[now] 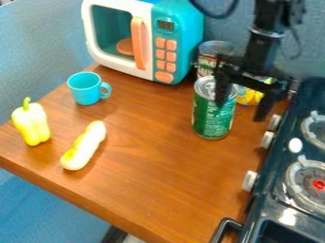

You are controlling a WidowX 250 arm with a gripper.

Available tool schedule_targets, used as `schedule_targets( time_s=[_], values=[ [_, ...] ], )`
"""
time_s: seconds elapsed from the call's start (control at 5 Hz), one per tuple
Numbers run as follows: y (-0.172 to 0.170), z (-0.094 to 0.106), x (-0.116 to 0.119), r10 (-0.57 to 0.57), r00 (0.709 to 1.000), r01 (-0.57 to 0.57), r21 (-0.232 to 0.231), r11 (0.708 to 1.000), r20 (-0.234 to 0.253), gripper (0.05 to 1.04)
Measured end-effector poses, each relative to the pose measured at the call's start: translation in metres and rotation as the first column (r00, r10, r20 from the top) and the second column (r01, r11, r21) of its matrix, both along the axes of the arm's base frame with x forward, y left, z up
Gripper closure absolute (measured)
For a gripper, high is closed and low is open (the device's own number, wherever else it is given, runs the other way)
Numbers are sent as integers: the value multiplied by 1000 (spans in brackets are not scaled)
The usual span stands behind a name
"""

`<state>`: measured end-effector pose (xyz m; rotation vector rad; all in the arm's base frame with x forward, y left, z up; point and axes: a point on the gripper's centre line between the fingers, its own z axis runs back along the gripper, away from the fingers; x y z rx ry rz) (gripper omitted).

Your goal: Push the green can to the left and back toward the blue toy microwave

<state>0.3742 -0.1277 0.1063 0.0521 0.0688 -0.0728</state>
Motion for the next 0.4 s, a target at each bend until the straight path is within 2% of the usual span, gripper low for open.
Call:
schedule_targets(
  time_s=[0.2,0.4],
  values=[
    [-9,-3,11,-7,1000,7,1,1000,-14,82],
    [-15,-2,27,-12,1000,12,-4,1000,-6,82]
  ],
)
